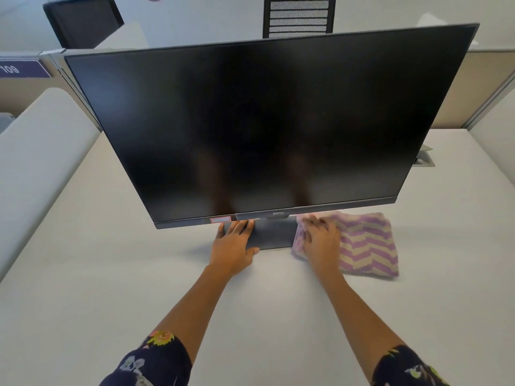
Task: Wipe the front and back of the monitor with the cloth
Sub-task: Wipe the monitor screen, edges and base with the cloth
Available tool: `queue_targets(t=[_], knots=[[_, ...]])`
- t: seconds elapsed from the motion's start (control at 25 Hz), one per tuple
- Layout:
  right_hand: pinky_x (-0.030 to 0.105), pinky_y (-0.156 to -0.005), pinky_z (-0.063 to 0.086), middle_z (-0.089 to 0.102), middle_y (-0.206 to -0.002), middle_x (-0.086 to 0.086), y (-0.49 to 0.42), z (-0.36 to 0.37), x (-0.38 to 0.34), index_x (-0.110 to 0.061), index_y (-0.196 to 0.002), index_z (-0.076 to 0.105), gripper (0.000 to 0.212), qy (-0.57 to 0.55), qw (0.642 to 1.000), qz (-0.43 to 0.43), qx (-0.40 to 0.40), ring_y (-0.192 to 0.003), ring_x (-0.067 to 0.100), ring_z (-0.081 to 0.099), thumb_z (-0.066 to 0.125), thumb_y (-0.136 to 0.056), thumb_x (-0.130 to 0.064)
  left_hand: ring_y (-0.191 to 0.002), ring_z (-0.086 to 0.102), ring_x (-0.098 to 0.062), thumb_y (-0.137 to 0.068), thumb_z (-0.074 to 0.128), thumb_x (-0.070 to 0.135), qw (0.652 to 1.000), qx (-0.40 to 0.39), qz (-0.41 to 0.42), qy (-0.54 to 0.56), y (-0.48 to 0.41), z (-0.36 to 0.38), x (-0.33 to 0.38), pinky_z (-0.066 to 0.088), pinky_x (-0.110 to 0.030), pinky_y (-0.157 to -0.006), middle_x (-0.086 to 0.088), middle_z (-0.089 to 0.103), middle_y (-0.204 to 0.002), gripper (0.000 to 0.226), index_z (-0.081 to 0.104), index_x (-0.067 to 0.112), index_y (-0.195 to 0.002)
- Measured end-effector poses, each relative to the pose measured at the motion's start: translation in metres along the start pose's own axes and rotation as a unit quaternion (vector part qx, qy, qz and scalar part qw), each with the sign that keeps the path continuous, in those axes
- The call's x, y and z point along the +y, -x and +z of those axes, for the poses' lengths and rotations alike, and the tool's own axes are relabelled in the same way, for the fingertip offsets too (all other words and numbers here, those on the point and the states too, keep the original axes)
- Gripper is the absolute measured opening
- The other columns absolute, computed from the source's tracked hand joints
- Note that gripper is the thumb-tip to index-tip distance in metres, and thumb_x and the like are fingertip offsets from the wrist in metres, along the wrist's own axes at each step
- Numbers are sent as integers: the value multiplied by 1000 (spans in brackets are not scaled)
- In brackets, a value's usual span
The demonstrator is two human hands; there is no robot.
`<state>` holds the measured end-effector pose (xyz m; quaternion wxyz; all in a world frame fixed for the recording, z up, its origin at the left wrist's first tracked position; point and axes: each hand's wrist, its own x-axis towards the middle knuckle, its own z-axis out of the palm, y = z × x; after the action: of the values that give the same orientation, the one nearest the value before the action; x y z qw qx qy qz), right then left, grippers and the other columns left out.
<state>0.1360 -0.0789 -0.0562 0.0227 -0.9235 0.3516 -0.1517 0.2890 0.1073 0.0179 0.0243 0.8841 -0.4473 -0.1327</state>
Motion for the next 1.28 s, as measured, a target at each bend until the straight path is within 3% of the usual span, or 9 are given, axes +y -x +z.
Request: queue_targets(t=[0.2, 0.36, 0.44, 0.56, 0.68, 0.8, 0.88, 1.04, 1.28], knots=[[56, -102, 43, 67, -122, 16, 4, 2, -4, -8, -124, 66, 48, -21, 999, -9, 30, -116, 43, 60, 76, -82, -27, -147, 20, -23, -96, 47, 53, 1000, 10, -9, 14, 0, 1, 3, 1, -39, -121, 4, 21, -159, 70, 15, 28, -153], [44, -113, 35, 55, -141, 7, 31, 10, 0, -11, -140, 50, 58, -65, 993, -76, 60, -131, 31, 51, 15, -106, -42, -146, 21, -22, -95, 49, 53, 999, 9, -19, 36, -1, 3, 2, 1, -38, -120, 5, 23, -159, 70, 17, 29, -153], [54, -101, 46, 60, -135, 10, 15, 8, 4, -7, -136, 54, 56, -79, 994, -56, 56, -125, 36, 56, 21, -105, -40, -146, 22, -22, -95, 49, 54, 999, 11, -22, 43, -1, 3, 2, 1, -37, -120, 6, 23, -159, 71, 17, 30, -153], [65, -86, 50, 67, -122, 19, 2, 6, -1, -3, -126, 63, 42, -78, 995, 28, 60, -111, 46, 62, 65, -90, -24, -146, 21, -23, -95, 49, 53, 999, 13, -21, 45, 1, 3, 2, 2, -37, -120, 5, 23, -159, 71, 17, 29, -153], [57, -98, 42, 64, -127, 16, 7, 0, -9, -5, -130, 61, 50, -62, 997, 17, 42, -117, 42, 60, 31, -104, -36, -146, 22, -24, -95, 50, 52, 999, 14, -24, 47, 2, 3, 3, 3, -38, -120, 4, 23, -159, 70, 17, 28, -153], [48, -116, 25, 55, -141, 11, 14, 4, -22, -12, -154, 25, 64, -71, 997, -26, 31, -129, 37, 51, 5, -104, -47, -146, 23, -24, -95, 50, 53, 999, 14, -23, 47, 0, 6, 3, 4, -38, -120, 5, 23, -159, 70, 17, 28, -152], [42, -120, 12, 51, -145, 9, 22, 11, -34, -18, -155, 15, 58, -74, 995, -66, 13, -134, 34, 47, 8, -105, -46, -146, 23, -23, -95, 49, 54, 999, 14, -18, 41, 0, 7, 1, 4, -38, -121, 5, 22, -159, 71, 16, 28, -153], [46, -108, 43, 55, -141, 10, 29, 2, -27, -12, -140, 51, 57, -102, 989, -112, 5, -128, 32, 55, 22, -105, -47, -148, 18, -23, -96, 43, 56, 1000, 14, 3, 27, 1, 11, -3, 2, -40, -122, 3, 17, -162, 72, 12, 26, -154], [51, -112, 31, 42, -150, 17, 17, -20, -5, -18, -148, 33, 71, -15, 997, 72, 7, -136, 43, 42, 27, -93, -62, -151, 7, -24, -94, 22, 58, 996, 74, -28, 39, 23, 32, -16, -9, -38, -118, -4, 10, -163, 76, 13, 15, -155]])
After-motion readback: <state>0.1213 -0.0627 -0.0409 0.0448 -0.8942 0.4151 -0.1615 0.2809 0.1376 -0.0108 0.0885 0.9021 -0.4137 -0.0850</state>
